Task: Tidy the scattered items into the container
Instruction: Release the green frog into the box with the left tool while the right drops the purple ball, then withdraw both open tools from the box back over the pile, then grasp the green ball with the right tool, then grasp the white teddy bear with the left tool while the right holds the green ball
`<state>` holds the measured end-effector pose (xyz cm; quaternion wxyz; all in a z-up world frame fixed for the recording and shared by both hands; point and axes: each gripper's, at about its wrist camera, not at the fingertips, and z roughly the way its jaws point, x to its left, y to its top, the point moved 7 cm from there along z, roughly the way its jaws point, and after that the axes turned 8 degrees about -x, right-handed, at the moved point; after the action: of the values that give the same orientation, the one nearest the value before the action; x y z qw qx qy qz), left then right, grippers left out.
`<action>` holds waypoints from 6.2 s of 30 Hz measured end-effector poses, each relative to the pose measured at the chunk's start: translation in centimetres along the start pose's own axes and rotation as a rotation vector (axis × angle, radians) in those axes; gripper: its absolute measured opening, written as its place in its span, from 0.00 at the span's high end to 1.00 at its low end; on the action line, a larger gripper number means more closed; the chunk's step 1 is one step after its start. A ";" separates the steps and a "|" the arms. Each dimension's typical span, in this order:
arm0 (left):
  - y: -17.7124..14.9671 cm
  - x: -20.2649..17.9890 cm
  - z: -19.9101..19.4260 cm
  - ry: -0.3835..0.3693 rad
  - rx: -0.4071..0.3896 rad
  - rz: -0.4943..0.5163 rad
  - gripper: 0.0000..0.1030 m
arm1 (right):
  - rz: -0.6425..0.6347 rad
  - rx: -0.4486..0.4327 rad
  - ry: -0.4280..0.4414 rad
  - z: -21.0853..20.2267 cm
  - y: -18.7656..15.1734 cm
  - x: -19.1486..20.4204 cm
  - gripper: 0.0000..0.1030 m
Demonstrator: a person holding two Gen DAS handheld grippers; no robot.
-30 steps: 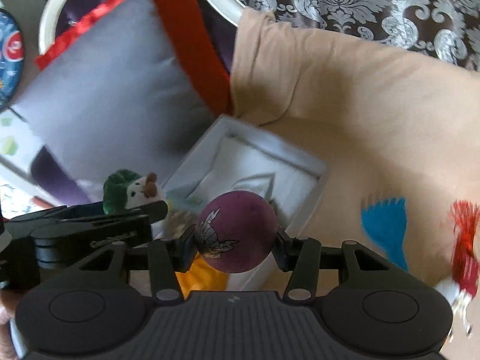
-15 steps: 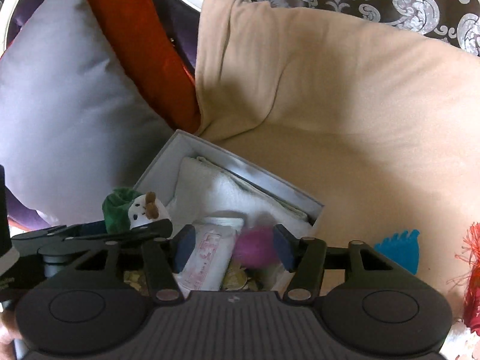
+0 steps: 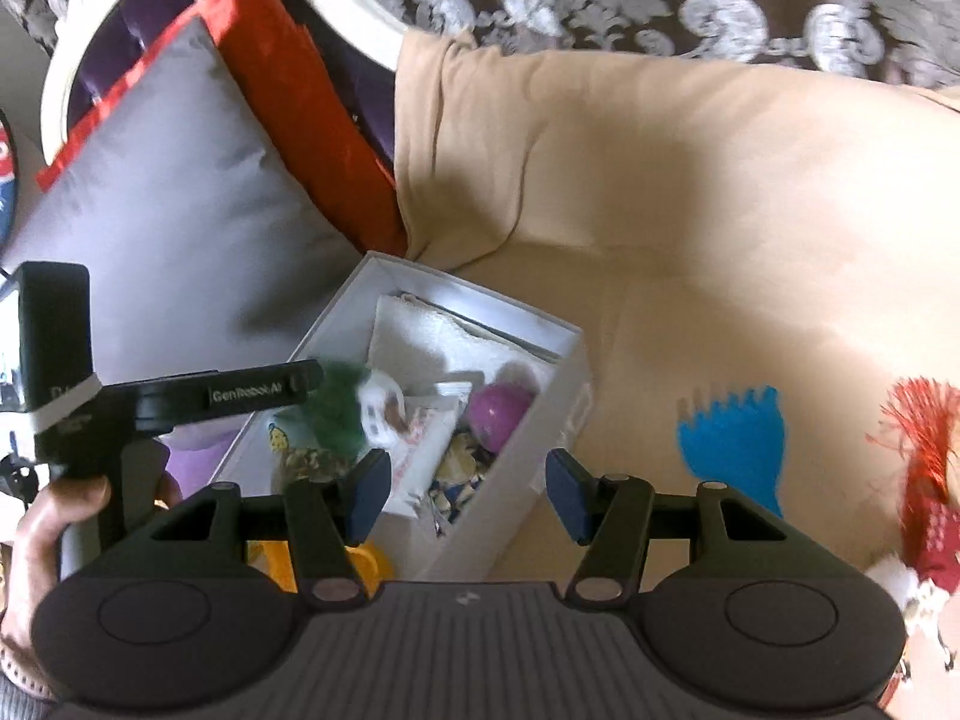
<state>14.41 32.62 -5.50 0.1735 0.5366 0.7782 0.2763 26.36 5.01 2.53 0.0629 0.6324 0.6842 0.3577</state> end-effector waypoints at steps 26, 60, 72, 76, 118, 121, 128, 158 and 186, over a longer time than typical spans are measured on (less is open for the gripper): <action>-15.3 -28.7 -7.8 -0.364 0.129 0.165 0.18 | 0.562 -0.064 -0.438 -16.9 -22.4 -33.7 0.42; -17.7 -30.2 0.0 -0.306 0.355 -0.261 0.19 | 0.501 -0.171 -0.689 1.2 0.2 -45.4 0.38; -17.5 -30.1 -0.2 -0.322 0.367 -0.274 0.19 | 0.529 -0.144 -0.710 2.2 -1.0 -45.9 0.52; -17.5 -29.7 -0.1 -0.308 0.362 -0.278 0.19 | 0.539 -0.125 -0.691 -0.1 -2.7 -44.9 0.52; -17.1 -38.2 0.8 -0.432 0.158 0.066 0.18 | 0.786 -0.101 -0.531 -12.9 -26.6 -37.8 0.46; -18.2 -38.9 1.2 -0.399 0.201 0.104 0.18 | 0.778 -0.119 -0.525 -12.7 -26.4 -38.1 0.38; -18.8 -39.0 3.1 -0.382 0.272 0.117 0.14 | 0.742 -0.110 -0.513 -11.6 -25.8 -38.4 0.18; -17.0 -35.7 2.2 -0.376 0.297 0.045 0.31 | 0.653 -0.139 -0.470 -11.4 -26.0 -38.0 0.00; -17.7 -35.5 2.7 -0.261 0.276 0.190 0.56 | 0.675 -0.143 -0.431 -11.5 -26.1 -38.3 0.00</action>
<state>15.80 -4.58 -19.44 0.1707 0.6576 0.7255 0.1103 6.11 -33.16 -17.86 0.1279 0.8760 0.3826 0.2642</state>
